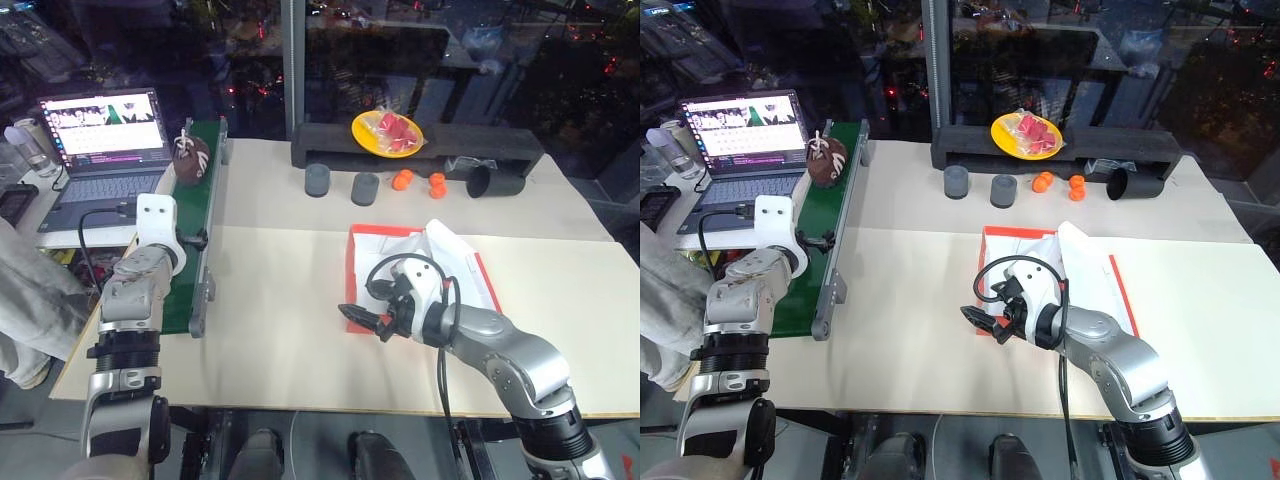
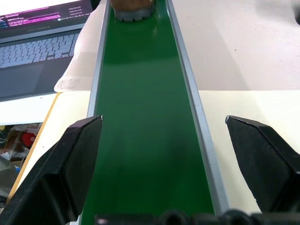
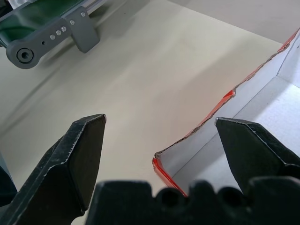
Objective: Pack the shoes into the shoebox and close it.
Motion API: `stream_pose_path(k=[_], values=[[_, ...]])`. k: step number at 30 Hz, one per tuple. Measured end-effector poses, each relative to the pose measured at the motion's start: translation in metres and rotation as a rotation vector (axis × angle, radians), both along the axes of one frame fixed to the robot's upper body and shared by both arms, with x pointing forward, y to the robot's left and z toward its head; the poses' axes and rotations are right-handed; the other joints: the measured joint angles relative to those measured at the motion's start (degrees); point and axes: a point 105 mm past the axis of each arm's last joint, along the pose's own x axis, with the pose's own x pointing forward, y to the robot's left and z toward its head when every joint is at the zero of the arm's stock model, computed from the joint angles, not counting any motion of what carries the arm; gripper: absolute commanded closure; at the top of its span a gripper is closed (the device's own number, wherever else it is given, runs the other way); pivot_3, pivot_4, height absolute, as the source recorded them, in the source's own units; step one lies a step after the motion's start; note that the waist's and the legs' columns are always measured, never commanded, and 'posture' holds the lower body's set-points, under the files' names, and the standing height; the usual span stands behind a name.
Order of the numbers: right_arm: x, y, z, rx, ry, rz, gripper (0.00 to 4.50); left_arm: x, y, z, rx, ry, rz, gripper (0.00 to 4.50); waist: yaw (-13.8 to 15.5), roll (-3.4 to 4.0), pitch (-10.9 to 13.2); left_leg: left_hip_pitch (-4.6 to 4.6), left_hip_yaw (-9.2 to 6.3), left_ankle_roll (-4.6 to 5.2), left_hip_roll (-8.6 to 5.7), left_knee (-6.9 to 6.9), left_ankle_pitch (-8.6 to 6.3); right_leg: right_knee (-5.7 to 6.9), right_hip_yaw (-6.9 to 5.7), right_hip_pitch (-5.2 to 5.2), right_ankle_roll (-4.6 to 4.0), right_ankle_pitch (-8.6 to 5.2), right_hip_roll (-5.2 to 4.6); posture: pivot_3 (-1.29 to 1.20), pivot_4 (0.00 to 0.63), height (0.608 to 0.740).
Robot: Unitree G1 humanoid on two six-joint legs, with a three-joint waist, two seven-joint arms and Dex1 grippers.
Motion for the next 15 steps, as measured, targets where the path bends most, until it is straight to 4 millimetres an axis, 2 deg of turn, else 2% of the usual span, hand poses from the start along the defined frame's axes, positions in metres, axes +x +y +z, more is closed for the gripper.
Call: stream_pose_path(k=[6,15], values=[[0.0057,-0.0071,-0.0071,-0.029,0.014,-0.044,0.10,0.0000,0.0041,-0.0002,0.004,-0.007,0.027,0.00,0.1,0.00,0.0,0.00,0.00,0.00,0.00,0.00,0.00,0.00,0.00,0.00,0.00,0.00,0.00,0.00,0.150,0.740],[0.0069,-0.0047,-0.0097,-0.020,0.030,-0.053,0.10,0.0005,0.0073,-0.0031,0.005,-0.008,0.042,0.00,0.0,-0.01,0.0,0.00,0.00,0.00,0.00,0.00,0.00,0.01,0.00,0.00,0.00,0.00,0.00,0.00,0.150,0.740]])
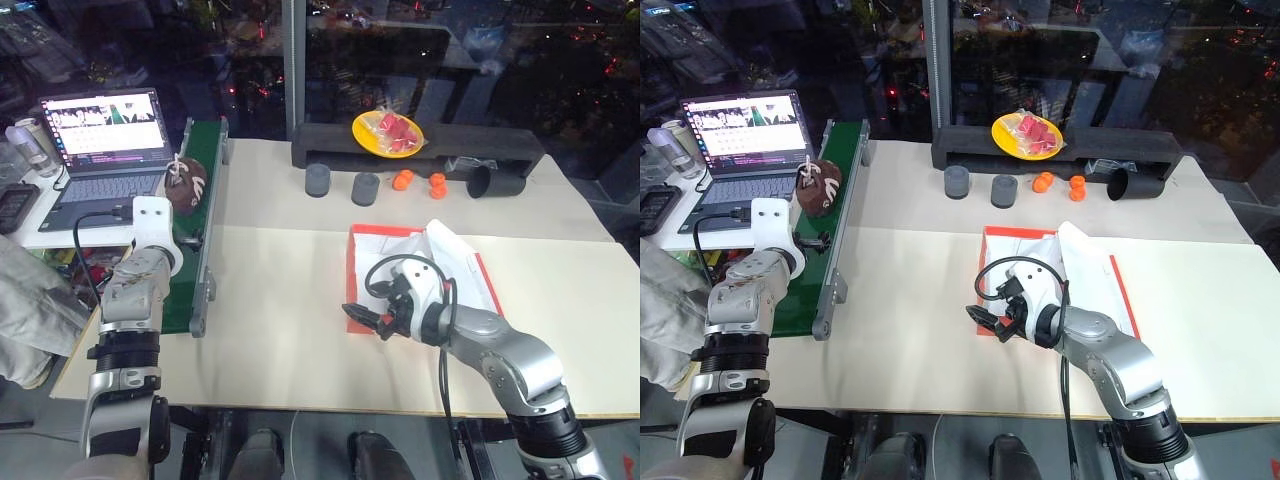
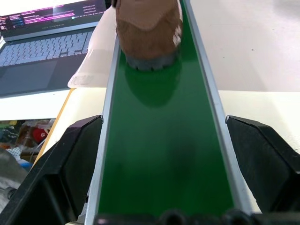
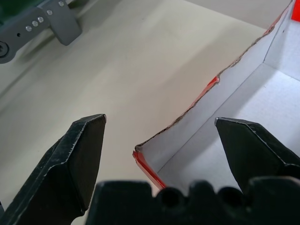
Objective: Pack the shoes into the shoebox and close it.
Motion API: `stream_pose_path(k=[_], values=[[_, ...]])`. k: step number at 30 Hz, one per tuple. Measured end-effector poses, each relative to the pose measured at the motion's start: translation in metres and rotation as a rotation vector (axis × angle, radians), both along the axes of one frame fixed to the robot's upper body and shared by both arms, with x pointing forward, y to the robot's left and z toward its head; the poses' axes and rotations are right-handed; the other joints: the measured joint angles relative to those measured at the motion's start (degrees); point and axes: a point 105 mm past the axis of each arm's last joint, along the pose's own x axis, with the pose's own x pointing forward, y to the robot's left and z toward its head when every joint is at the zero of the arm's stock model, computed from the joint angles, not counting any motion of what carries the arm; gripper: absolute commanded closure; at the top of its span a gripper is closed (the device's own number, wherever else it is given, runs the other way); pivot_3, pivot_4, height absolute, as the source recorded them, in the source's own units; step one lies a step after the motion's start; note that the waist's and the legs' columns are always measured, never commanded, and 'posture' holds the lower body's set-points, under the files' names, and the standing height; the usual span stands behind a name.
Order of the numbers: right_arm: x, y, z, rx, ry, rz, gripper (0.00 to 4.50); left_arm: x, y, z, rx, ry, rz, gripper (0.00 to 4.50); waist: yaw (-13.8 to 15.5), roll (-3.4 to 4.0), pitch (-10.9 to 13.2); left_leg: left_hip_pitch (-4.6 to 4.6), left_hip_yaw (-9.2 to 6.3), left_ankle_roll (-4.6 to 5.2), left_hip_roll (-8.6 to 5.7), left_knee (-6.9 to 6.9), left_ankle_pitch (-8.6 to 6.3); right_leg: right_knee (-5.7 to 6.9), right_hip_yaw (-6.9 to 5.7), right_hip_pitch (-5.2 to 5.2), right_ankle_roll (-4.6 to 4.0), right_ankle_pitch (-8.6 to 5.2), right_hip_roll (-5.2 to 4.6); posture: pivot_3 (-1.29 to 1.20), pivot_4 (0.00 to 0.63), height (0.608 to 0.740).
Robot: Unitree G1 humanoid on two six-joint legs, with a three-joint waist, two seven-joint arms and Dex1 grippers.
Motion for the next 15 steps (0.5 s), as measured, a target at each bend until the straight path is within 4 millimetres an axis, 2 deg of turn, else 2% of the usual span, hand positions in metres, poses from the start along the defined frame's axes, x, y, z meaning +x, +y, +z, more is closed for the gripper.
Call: stream_pose_path(k=[10,15], values=[[-0.001,0.000,-0.001,-0.001,0.010,-0.001,0.10,0.000,0.003,-0.003,0.000,0.006,0.007,0.00,0.0,0.00,0.0,0.00,0.00,0.00,0.00,0.00,0.00,0.00,0.00,0.00,0.00,0.00,0.00,0.00,0.150,0.740],[0.000,0.000,-0.001,0.001,0.010,-0.005,0.10,-0.003,0.005,-0.020,-0.030,0.081,0.021,0.00,-0.1,0.00,0.0,0.00,0.00,0.00,0.00,0.00,0.00,0.02,0.00,0.00,0.00,0.00,0.00,0.00,0.150,0.740]])
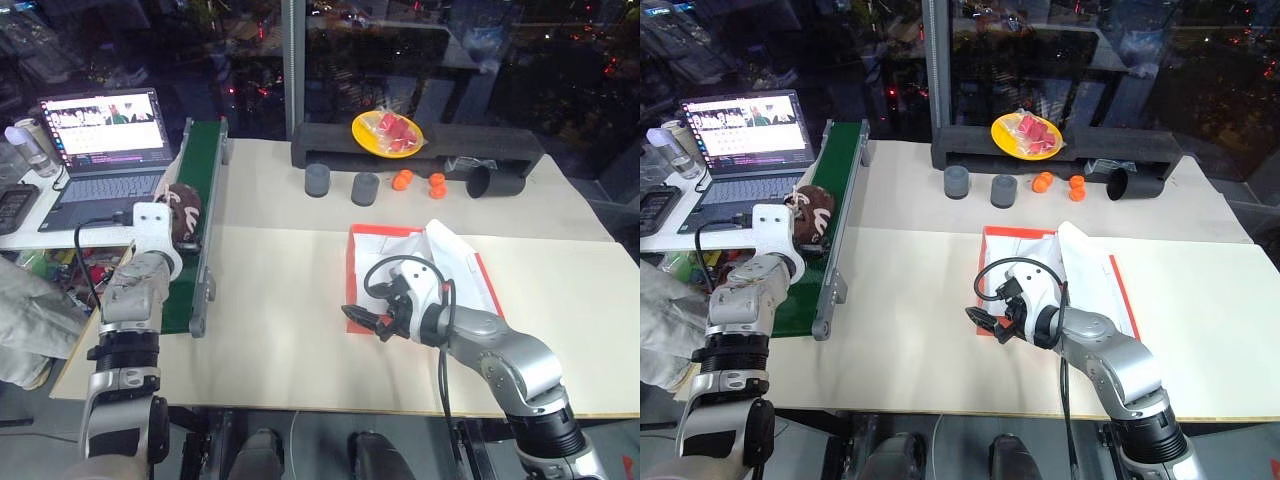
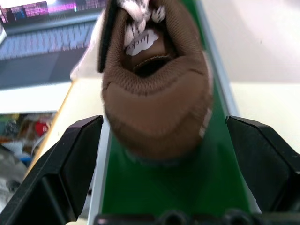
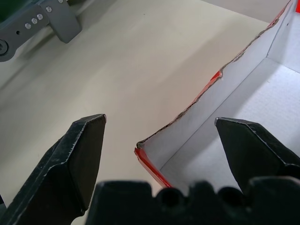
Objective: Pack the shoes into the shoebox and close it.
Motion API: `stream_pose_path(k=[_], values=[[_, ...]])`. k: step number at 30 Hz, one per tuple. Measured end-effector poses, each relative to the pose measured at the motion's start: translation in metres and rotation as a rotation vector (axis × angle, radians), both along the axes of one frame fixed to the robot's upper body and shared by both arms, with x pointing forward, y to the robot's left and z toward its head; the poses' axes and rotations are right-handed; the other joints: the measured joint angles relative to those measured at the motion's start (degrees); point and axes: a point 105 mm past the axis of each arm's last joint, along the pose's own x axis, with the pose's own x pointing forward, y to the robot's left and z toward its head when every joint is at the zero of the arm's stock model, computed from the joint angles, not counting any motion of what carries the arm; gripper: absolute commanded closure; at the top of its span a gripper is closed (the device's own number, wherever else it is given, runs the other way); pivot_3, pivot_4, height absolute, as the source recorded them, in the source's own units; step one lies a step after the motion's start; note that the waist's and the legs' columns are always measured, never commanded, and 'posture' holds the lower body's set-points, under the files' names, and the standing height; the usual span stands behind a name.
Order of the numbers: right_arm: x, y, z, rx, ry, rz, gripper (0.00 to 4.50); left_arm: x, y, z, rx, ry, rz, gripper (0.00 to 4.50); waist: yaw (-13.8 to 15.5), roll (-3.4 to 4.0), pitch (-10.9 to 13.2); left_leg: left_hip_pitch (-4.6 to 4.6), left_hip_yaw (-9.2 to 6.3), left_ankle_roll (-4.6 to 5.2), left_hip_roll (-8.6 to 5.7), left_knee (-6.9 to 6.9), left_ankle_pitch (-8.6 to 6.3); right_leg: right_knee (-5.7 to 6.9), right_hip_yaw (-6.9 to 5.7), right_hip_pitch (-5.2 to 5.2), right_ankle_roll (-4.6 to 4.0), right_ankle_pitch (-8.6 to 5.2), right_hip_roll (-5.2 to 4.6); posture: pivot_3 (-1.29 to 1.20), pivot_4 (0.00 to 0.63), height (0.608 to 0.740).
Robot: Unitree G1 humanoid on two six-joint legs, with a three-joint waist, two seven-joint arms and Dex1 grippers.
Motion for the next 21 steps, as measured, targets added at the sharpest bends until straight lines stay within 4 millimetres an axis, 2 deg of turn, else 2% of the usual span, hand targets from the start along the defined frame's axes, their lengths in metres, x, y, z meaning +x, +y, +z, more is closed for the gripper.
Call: stream_pose_path(k=[2,3,4,5,7,10,13,14,17,19,21], values=[[0.000,0.000,0.002,0.006,-0.006,0.000,0.10,-0.001,0.000,-0.001,-0.017,0.008,0.002,0.00,0.0,0.02,0.0,0.06,0.00,0.00,0.00,0.00,0.00,0.02,0.00,0.05,0.00,0.00,0.00,0.00,0.150,0.740],[0.000,0.001,0.003,0.009,-0.007,0.002,0.00,-0.001,-0.001,-0.001,-0.039,0.010,0.002,0.52,0.0,0.01,0.0,0.06,0.00,0.00,0.00,0.00,0.00,0.03,0.00,0.05,0.00,0.00,0.00,0.00,0.150,0.740],[0.000,0.001,0.003,0.009,-0.008,0.003,0.00,-0.001,-0.003,-0.002,-0.065,0.010,0.001,0.75,0.1,0.01,0.0,0.08,0.00,-0.01,0.00,0.01,0.01,0.05,0.00,0.07,0.00,0.00,0.00,0.00,0.150,0.740],[0.000,0.001,0.003,0.008,-0.006,0.004,0.00,-0.002,-0.004,-0.003,-0.086,0.011,0.004,1.25,0.1,0.01,0.0,0.08,0.00,-0.01,0.00,0.02,0.01,0.04,-0.01,0.07,0.00,0.00,0.00,0.00,0.150,0.740],[0.000,0.001,0.004,0.006,-0.003,0.003,0.00,-0.002,-0.005,-0.001,-0.127,0.007,0.013,1.75,0.1,0.01,0.0,0.08,0.00,-0.01,-0.01,0.03,0.01,0.04,0.00,0.08,0.00,0.00,-0.01,0.00,0.150,0.740],[0.003,0.001,0.008,0.012,-0.012,-0.006,0.00,0.001,-0.015,0.006,-0.204,-0.062,-0.012,1.75,0.2,-0.02,0.0,0.00,-0.01,-0.01,-0.01,0.03,0.01,0.02,-0.01,0.01,0.00,0.00,-0.01,0.00,0.150,0.740],[0.020,0.005,0.037,0.136,-0.057,-0.063,0.00,0.007,-0.047,0.042,-0.223,-0.257,-0.140,1.75,0.2,-0.14,0.1,-0.09,-0.02,-0.04,0.00,0.03,0.02,-0.01,0.00,-0.03,-0.03,0.03,-0.02,0.00,0.150,0.740],[0.031,0.006,0.052,0.208,-0.068,-0.104,0.00,0.007,-0.068,0.065,-0.212,-0.350,-0.234,1.75,0.3,-0.14,0.1,-0.09,-0.02,-0.04,-0.02,0.03,0.02,0.00,0.00,-0.02,-0.03,0.03,-0.03,0.00,0.150,0.740],[0.063,-0.005,0.078,0.482,0.006,-0.285,0.00,-0.004,-0.109,0.099,-0.203,-0.476,-0.427,1.75,0.1,-0.12,0.0,-0.05,-0.01,-0.04,0.00,0.00,0.02,0.00,0.02,0.00,-0.04,0.04,-0.06,0.00,0.150,0.740],[0.078,-0.010,0.086,0.699,0.130,-0.361,0.00,-0.015,-0.144,0.101,-0.237,-0.487,-0.583,1.75,0.1,-0.09,0.0,-0.04,-0.02,-0.04,0.01,-0.06,0.02,0.01,0.01,0.00,-0.04,0.04,-0.06,0.00,0.150,0.740],[0.081,-0.001,0.089,0.791,0.225,-0.337,0.00,-0.021,-0.162,0.089,-0.275,-0.445,-0.663,1.75,-0.2,-0.06,0.0,-0.06,-0.01,-0.03,0.02,-0.09,0.02,0.02,0.01,-0.09,-0.04,0.04,-0.04,0.00,0.150,0.740]])
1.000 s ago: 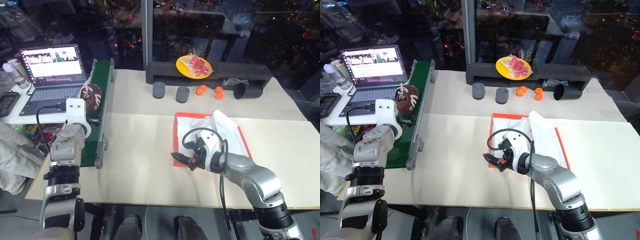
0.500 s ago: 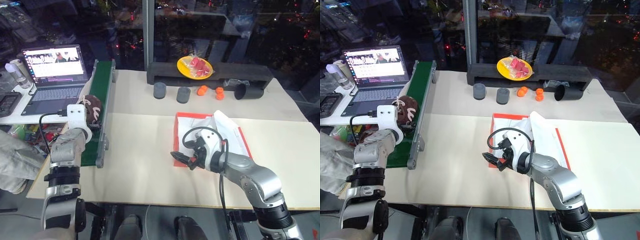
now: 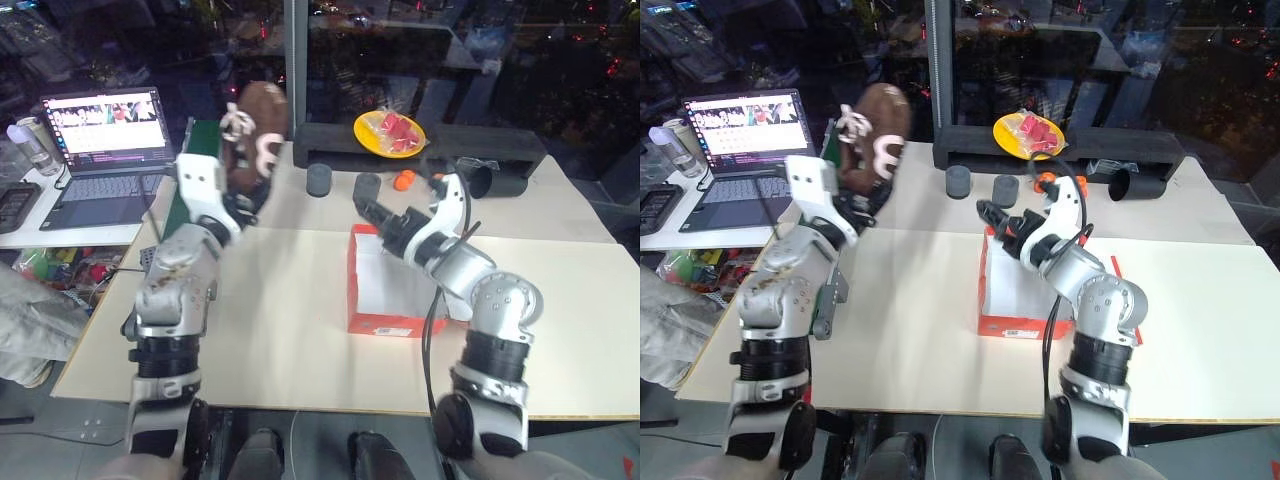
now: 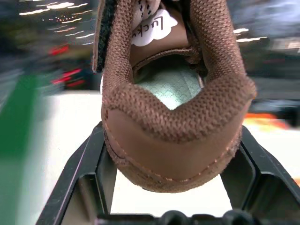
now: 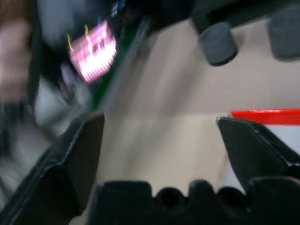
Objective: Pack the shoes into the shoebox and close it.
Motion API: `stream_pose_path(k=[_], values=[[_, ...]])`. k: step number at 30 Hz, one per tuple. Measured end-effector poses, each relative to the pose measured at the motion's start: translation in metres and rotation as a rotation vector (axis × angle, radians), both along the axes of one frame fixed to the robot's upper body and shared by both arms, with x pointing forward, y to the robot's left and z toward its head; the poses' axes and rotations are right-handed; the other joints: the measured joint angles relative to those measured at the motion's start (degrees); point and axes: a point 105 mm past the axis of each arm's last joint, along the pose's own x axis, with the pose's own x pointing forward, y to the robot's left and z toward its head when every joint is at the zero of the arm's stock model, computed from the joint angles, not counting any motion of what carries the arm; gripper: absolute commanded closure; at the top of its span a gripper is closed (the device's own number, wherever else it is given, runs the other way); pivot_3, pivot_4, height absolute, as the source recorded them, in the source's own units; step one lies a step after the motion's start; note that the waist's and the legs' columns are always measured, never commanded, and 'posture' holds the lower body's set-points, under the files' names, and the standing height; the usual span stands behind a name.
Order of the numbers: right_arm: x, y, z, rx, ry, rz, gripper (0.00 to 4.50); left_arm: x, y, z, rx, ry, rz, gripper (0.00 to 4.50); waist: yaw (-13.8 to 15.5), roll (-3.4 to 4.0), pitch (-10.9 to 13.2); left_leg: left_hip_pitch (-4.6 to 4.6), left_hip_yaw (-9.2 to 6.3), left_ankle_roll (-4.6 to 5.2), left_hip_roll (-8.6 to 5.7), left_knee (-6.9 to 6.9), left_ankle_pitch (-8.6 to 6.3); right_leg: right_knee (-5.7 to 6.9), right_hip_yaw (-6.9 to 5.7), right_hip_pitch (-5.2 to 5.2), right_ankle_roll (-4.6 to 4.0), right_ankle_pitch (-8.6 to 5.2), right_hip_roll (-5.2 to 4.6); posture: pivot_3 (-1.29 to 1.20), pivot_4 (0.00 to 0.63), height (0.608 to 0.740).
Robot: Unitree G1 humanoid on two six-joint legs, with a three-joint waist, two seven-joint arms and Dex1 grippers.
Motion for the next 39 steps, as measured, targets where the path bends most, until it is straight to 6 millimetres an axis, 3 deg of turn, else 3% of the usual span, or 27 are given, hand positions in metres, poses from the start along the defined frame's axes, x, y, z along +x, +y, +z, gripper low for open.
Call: stream_pose_path(k=[3,8,17,18,23,26,28,32,35,39], values=[[0.001,0.012,0.011,0.072,0.035,0.072,0.00,-0.005,-0.016,-0.013,0.005,0.052,-0.081,1.75,-0.8,0.06,0.0,-0.02,-0.02,0.01,0.00,0.00,0.01,0.01,-0.01,-0.01,0.00,0.00,0.04,0.00,0.150,0.740],[0.000,0.026,0.037,0.110,-0.003,0.133,0.00,-0.014,-0.040,-0.011,-0.006,0.049,-0.189,1.75,-1.4,0.07,0.0,-0.01,-0.03,0.02,-0.02,0.00,0.01,-0.03,-0.01,0.04,0.01,-0.01,0.04,0.00,0.150,0.740],[0.000,0.033,0.033,0.101,0.026,0.129,0.00,-0.018,-0.054,-0.012,0.006,0.052,-0.245,1.75,-1.4,0.08,0.0,-0.02,-0.04,0.02,-0.02,0.00,0.01,-0.06,-0.01,0.03,0.02,-0.02,0.05,0.00,0.150,0.740],[0.000,0.032,0.031,0.104,0.028,0.126,0.49,-0.018,-0.054,-0.013,0.007,0.054,-0.246,1.78,-1.4,0.08,0.0,-0.02,-0.04,0.02,-0.02,0.00,0.01,-0.06,-0.01,0.03,0.02,-0.02,0.05,0.00,0.150,0.740],[0.000,0.031,0.031,0.106,0.013,0.104,1.99,-0.017,-0.056,-0.017,0.026,0.068,-0.252,1.78,-1.5,0.09,0.1,-0.02,-0.04,0.02,-0.01,0.00,0.01,-0.06,-0.01,0.03,0.03,-0.02,0.06,0.00,0.150,0.740],[0.000,0.028,0.031,0.100,0.013,0.089,3.03,-0.018,-0.056,-0.017,0.036,0.059,-0.262,0.71,-1.4,0.10,0.1,-0.02,-0.04,0.02,-0.01,0.00,0.01,-0.06,-0.01,0.03,0.02,-0.02,0.06,0.00,0.150,0.740],[0.001,0.026,0.031,0.105,0.011,0.075,3.05,-0.021,-0.060,-0.015,0.050,0.046,-0.284,0.03,-1.4,0.10,0.1,-0.03,-0.04,0.02,-0.01,0.00,0.01,-0.08,-0.01,0.03,0.02,-0.02,0.06,0.00,0.150,0.740],[0.004,0.024,0.035,0.120,-0.004,0.049,3.05,-0.023,-0.063,-0.017,0.083,0.041,-0.303,0.03,-1.4,0.12,0.1,-0.03,-0.04,0.02,-0.01,-0.01,0.01,-0.09,-0.01,0.03,0.03,-0.02,0.06,0.00,0.150,0.740],[0.016,0.002,0.038,0.084,-0.026,-0.117,3.05,-0.026,-0.065,-0.021,0.121,0.052,-0.331,0.03,-1.4,0.13,0.1,-0.03,-0.04,0.02,-0.02,-0.01,0.01,-0.09,-0.01,0.03,0.03,-0.03,0.06,0.00,0.150,0.740],[0.028,-0.068,0.038,-0.367,-0.052,-0.427,3.05,-0.032,-0.045,-0.048,0.273,0.104,-0.328,0.03,-1.2,0.35,0.2,-0.18,0.05,0.02,-0.11,-0.03,0.01,-0.21,0.04,-0.08,0.03,-0.05,-0.05,0.00,0.150,0.740]])
